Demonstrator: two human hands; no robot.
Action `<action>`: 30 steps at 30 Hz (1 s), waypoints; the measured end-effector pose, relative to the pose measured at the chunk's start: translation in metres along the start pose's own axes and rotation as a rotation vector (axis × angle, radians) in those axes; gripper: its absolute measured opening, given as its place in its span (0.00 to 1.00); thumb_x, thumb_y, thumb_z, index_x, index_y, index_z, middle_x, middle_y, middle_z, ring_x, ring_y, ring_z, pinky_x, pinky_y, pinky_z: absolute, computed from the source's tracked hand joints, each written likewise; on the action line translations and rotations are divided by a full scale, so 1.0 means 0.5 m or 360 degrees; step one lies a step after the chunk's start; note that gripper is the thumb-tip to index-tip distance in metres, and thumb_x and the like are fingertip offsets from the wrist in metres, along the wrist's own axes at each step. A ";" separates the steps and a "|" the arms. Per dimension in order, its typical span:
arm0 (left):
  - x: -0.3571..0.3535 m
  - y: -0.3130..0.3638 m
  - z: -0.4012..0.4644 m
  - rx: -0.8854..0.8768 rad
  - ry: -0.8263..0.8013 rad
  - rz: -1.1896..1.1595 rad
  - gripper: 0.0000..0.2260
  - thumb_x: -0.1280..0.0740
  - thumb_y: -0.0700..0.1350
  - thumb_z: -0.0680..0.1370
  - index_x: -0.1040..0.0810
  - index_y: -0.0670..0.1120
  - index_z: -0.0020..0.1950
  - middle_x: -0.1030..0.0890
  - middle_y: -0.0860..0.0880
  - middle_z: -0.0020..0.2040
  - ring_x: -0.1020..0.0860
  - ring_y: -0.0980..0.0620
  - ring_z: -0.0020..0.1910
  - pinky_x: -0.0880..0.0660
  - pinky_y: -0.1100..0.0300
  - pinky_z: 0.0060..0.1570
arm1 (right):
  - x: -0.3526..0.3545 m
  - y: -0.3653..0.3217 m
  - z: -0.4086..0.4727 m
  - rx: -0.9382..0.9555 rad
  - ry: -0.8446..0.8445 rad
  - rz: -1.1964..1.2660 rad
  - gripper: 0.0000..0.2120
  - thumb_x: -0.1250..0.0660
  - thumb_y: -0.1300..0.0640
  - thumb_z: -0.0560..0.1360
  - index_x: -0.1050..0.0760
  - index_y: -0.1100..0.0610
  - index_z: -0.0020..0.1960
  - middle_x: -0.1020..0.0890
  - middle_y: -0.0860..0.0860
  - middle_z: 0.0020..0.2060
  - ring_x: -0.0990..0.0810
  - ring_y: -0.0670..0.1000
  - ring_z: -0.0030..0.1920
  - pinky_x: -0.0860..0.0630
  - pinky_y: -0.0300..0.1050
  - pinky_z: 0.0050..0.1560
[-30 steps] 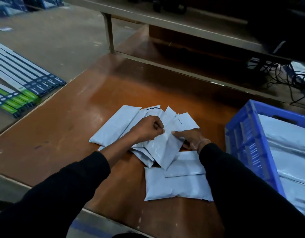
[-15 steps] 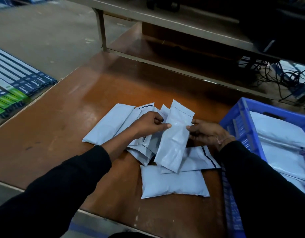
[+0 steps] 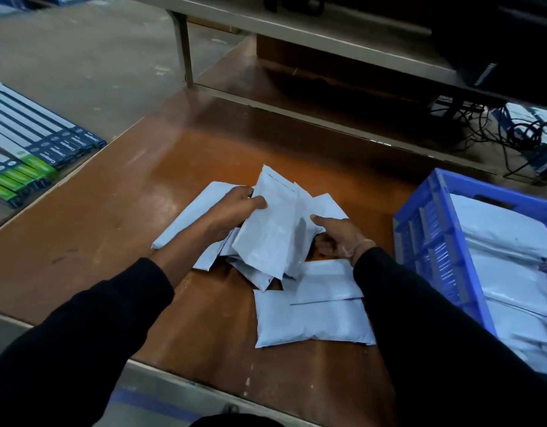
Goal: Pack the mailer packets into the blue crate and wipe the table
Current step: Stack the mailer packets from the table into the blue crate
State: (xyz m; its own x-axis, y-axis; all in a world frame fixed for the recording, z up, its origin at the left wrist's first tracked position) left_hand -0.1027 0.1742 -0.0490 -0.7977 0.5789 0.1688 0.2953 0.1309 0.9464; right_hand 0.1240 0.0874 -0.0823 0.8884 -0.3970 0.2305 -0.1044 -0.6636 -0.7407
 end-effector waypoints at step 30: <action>-0.175 0.052 0.004 0.0192 -0.0112 -0.0590 0.18 0.41 0.57 0.85 0.24 0.49 0.69 0.15 0.47 0.59 0.15 0.47 0.52 0.18 0.53 0.47 | 0.152 -0.072 -0.112 0.0384 0.0116 -0.0148 0.11 0.28 0.64 0.75 0.20 0.62 0.57 0.15 0.56 0.52 0.16 0.51 0.43 0.21 0.40 0.31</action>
State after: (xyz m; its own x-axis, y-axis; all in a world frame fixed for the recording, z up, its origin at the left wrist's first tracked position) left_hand -0.0244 0.1284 -0.0398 -0.8250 0.5279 -0.2019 0.0569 0.4330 0.8996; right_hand 0.1702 0.0457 -0.0027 0.8538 -0.3917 0.3428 0.0933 -0.5326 -0.8412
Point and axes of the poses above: each hand's wrist, its own z-axis towards the middle knuckle, its own x-axis out of the back of the hand, y = z × x, the point moved 2 cm from there along z, towards the middle knuckle
